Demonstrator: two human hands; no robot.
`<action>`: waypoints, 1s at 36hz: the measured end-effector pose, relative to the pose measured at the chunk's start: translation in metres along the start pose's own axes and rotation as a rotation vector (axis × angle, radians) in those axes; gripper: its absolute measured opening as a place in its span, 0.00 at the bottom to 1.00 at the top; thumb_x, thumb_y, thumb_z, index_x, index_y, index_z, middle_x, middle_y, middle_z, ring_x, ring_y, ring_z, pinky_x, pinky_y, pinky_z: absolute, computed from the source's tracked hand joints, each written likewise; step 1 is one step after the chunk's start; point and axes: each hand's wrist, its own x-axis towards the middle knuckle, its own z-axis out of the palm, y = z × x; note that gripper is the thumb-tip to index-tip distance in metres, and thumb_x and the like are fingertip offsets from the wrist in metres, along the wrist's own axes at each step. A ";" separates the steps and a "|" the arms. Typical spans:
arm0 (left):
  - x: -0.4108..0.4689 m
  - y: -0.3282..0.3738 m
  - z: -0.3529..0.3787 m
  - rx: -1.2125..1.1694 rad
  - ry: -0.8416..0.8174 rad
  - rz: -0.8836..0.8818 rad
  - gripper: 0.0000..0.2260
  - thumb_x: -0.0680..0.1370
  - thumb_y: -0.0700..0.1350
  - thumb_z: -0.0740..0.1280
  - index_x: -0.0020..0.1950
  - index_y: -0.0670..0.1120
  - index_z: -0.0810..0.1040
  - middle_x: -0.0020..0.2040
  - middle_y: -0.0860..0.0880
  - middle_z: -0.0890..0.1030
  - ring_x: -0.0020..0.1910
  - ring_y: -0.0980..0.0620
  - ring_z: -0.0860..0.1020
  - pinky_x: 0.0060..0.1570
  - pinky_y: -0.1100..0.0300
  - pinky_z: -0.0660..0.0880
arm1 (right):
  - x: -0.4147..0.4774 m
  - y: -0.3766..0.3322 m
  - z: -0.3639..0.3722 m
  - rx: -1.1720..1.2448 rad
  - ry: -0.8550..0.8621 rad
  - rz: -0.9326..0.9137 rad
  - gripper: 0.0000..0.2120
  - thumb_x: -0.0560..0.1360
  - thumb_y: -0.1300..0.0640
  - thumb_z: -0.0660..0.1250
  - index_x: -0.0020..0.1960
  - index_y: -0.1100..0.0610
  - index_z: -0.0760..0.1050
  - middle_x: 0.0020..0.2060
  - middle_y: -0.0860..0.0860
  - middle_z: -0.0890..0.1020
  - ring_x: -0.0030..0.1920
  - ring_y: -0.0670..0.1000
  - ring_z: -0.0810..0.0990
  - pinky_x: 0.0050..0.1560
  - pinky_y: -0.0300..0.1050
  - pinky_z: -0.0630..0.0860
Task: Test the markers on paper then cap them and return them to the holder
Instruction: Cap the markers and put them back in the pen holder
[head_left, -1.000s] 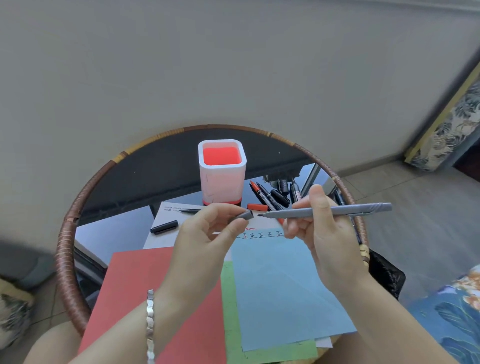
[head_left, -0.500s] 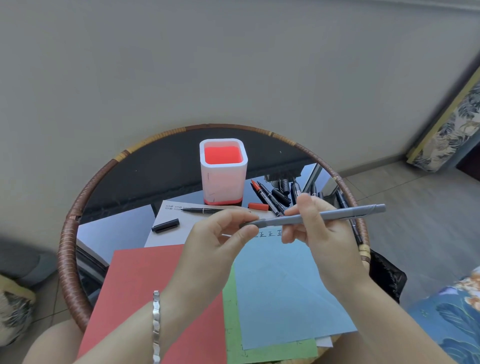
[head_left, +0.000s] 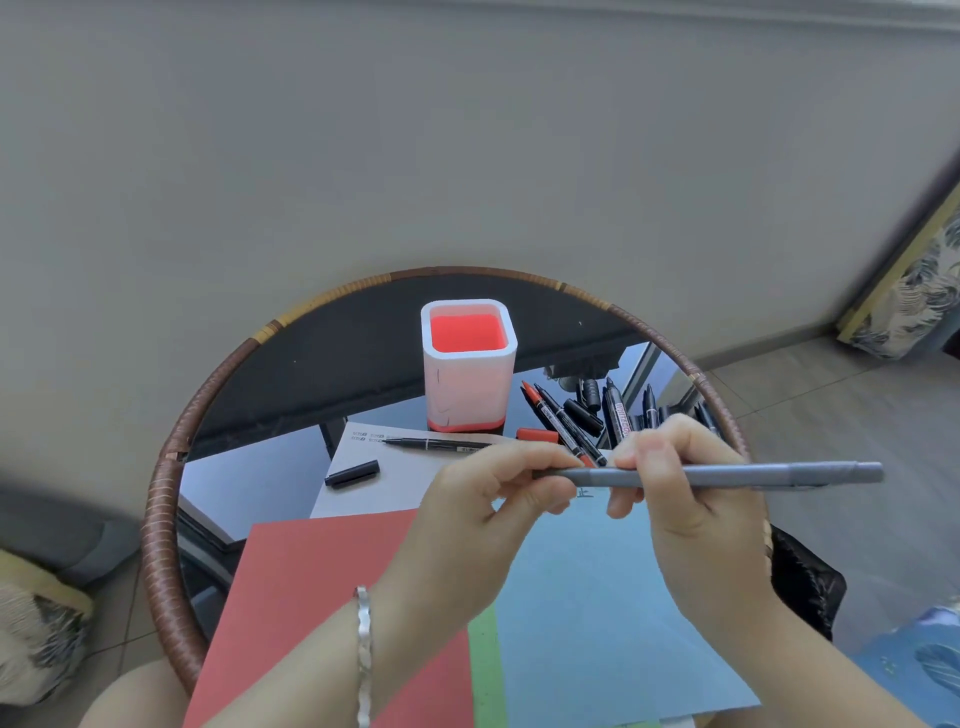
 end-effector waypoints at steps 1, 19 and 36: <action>0.006 -0.001 -0.004 0.066 -0.022 -0.015 0.07 0.73 0.45 0.67 0.42 0.59 0.79 0.39 0.57 0.80 0.39 0.61 0.77 0.41 0.72 0.71 | 0.003 -0.001 0.001 -0.043 -0.025 0.003 0.13 0.71 0.52 0.61 0.31 0.56 0.70 0.23 0.46 0.76 0.25 0.43 0.73 0.32 0.31 0.71; 0.079 -0.048 -0.046 0.363 0.280 -0.297 0.09 0.75 0.52 0.64 0.53 0.52 0.75 0.65 0.51 0.72 0.57 0.55 0.72 0.37 0.73 0.67 | 0.128 0.023 0.058 -0.624 -0.226 0.278 0.06 0.75 0.55 0.59 0.46 0.58 0.71 0.38 0.51 0.79 0.39 0.52 0.77 0.38 0.46 0.73; 0.072 -0.048 -0.029 0.499 0.394 -0.111 0.19 0.78 0.52 0.59 0.69 0.54 0.64 0.74 0.48 0.58 0.71 0.55 0.57 0.64 0.60 0.59 | 0.064 0.046 -0.096 -1.295 -0.137 0.354 0.09 0.75 0.54 0.61 0.55 0.53 0.71 0.44 0.48 0.72 0.41 0.49 0.71 0.36 0.42 0.67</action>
